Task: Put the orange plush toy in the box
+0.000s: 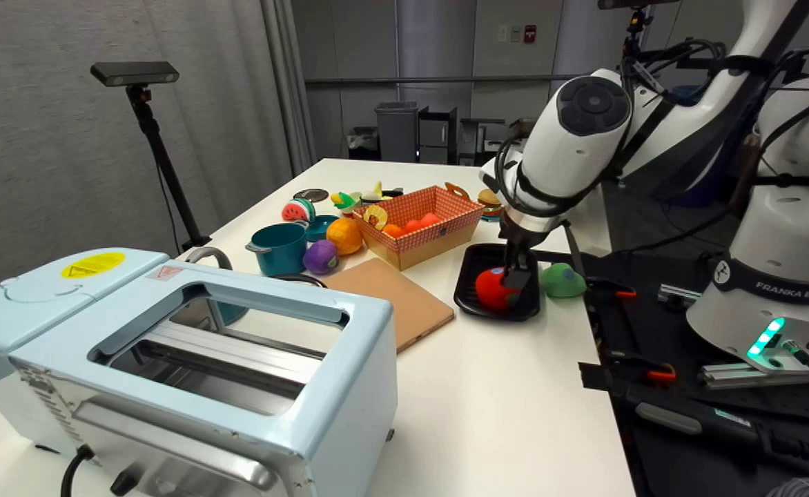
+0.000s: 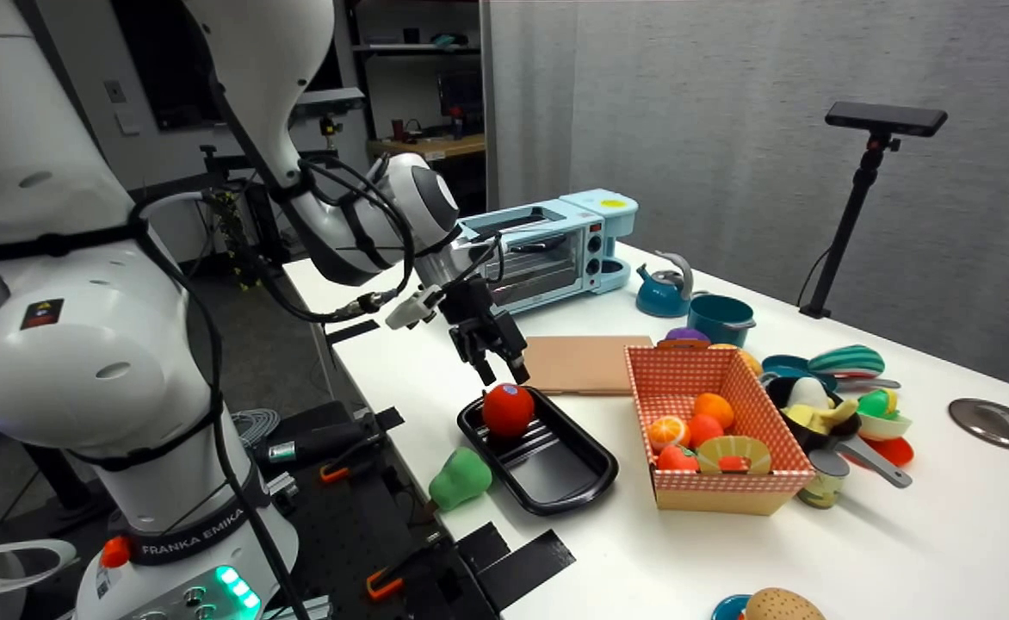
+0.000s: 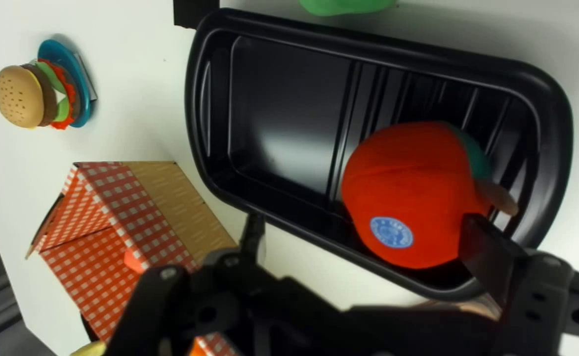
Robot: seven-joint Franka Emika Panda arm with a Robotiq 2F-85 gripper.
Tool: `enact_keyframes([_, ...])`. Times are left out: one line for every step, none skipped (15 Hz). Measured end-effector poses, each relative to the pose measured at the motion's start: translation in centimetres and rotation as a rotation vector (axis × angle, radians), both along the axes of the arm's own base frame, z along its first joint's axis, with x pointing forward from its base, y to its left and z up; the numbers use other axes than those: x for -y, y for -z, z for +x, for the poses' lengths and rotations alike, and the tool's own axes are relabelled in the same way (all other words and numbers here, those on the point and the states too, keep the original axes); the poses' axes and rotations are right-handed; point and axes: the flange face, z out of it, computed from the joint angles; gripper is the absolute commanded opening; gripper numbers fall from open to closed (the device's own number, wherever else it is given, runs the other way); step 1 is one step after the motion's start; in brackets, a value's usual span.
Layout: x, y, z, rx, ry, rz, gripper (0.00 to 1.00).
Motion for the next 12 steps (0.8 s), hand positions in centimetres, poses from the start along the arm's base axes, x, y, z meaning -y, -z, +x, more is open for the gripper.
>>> enact_keyframes([-0.5,0.7,-0.3,-0.013,-0.015,-0.002,1.00])
enact_keyframes([-1.1,1.4,-0.6,-0.024,-0.028,-0.003,1.00])
enact_keyframes([-1.6,1.9,-0.8,-0.034,-0.039,-0.002,1.00])
enact_keyframes([-2.1,2.5,-0.9,-0.044,-0.047,-0.001,1.00])
enact_keyframes([-2.5,2.9,-0.9,-0.053,-0.052,0.002,1.00])
enact_keyframes([-2.8,3.3,-0.9,-0.061,-0.054,0.004,1.00])
enact_keyframes([-2.9,3.7,-0.8,-0.069,-0.052,0.006,1.00])
enact_keyframes([-2.8,4.1,-0.6,-0.077,-0.048,0.007,1.00])
enact_keyframes([-2.7,4.4,-0.4,-0.084,-0.040,0.009,1.00])
enact_keyframes([-2.5,4.7,-0.2,-0.087,-0.034,0.012,1.00])
enact_keyframes([-2.4,4.8,0.1,-0.089,-0.027,0.013,1.00])
enact_keyframes([-2.1,4.9,0.3,-0.090,-0.020,0.013,1.00])
